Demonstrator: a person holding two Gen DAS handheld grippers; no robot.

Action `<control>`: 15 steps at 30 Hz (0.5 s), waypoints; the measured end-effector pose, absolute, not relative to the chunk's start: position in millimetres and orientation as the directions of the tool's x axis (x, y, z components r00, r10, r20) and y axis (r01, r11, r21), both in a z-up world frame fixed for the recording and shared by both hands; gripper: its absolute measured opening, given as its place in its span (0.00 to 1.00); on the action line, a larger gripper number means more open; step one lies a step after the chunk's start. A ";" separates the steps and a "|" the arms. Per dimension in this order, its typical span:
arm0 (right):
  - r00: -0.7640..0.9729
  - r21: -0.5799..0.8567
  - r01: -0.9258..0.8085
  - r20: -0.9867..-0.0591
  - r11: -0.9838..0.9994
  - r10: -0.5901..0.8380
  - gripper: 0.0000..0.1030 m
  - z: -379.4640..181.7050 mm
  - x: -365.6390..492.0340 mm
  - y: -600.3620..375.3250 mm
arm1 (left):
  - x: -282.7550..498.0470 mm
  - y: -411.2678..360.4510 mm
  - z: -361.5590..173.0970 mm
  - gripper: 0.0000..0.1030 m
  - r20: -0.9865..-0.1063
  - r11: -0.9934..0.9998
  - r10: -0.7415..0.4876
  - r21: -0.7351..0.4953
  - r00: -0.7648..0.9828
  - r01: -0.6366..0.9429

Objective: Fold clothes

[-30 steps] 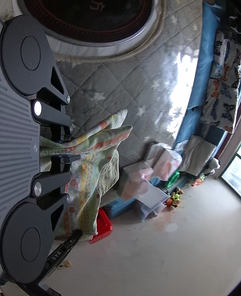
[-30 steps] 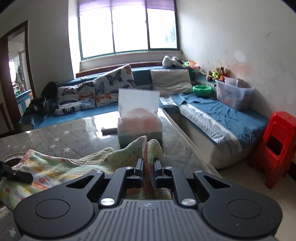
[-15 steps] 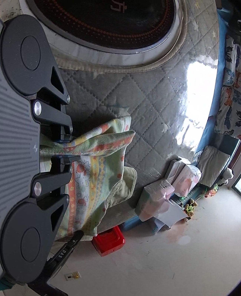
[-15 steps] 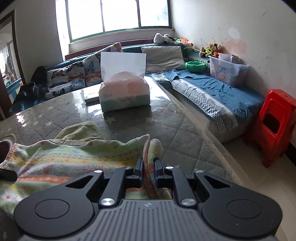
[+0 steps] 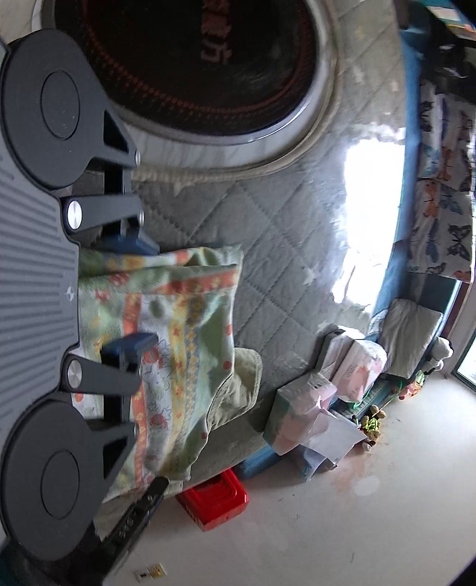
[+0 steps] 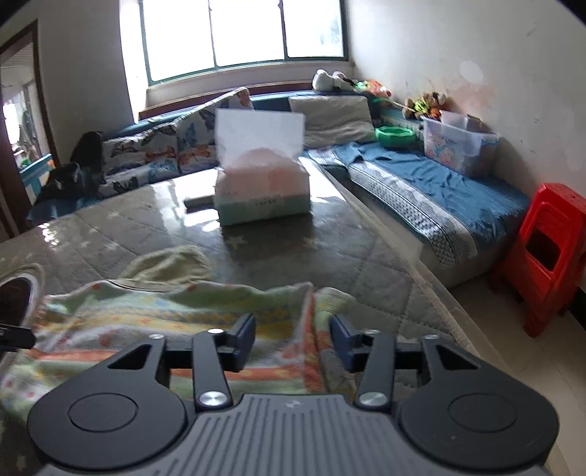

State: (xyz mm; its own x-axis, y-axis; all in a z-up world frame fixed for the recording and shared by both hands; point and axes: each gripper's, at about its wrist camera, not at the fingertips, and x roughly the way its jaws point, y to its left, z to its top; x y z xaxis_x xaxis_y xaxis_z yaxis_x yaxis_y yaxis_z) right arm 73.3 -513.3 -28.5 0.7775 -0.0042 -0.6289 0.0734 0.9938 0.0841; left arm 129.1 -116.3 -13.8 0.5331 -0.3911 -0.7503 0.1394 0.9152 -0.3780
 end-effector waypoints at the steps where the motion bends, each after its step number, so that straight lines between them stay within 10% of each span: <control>1: 0.781 0.088 0.062 -0.624 0.994 0.006 0.54 -25.9 71.4 -510.0 | 127.4 -117.7 -11.8 0.63 -0.749 0.920 -0.383 -0.364 0.540 0.148; 15: 0.765 0.083 -0.096 -0.631 0.992 0.127 0.82 -25.3 45.6 -457.4 | 96.9 -139.3 0.8 0.95 -0.718 0.943 -0.331 -0.224 0.612 0.247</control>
